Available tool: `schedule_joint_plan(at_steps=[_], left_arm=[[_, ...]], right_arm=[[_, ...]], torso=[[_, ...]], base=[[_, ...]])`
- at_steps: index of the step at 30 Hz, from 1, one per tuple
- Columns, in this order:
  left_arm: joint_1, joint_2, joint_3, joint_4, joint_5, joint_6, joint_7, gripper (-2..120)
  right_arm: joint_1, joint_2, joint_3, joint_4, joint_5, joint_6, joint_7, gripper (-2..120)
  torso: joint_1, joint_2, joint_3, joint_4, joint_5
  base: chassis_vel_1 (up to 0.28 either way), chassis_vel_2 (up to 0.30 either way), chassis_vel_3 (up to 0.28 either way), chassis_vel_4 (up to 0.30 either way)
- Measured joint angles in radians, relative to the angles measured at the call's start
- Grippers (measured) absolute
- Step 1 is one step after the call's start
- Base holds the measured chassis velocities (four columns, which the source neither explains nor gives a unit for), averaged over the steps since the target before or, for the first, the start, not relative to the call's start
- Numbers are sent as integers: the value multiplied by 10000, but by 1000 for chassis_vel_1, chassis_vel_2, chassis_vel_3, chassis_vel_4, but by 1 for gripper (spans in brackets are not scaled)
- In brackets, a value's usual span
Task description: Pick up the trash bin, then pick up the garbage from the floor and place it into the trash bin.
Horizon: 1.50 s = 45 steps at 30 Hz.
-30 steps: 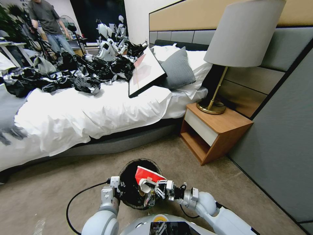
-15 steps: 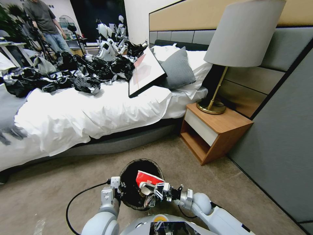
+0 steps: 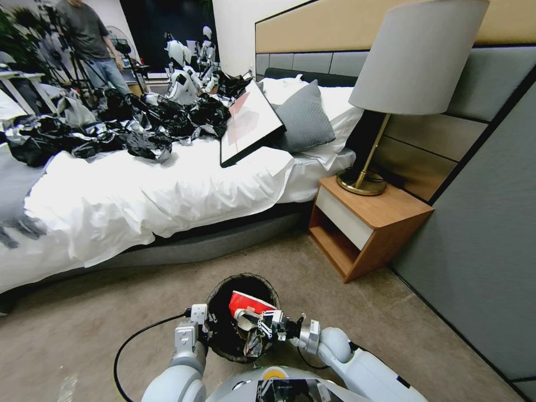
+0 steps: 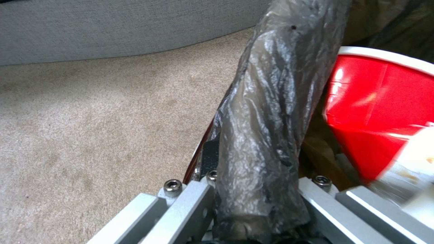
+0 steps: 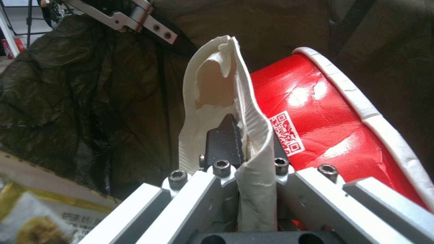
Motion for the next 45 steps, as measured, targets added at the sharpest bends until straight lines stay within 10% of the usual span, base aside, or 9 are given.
schedule_joint_plan(at_steps=[30,45], left_arm=[[-64,4,58,50,48,-47,18,0],[-244,10,-19,329,-114,-10,76,0]], right_arm=[[-84,204,34,128,-532,-90,-68,97],[-341,71,565,1501,-336,-49,26,100]], torso=[[0,0,0,0,3],[0,-1,0,1,3]], base=[[0,0,0,0],[0,0,0,0]])
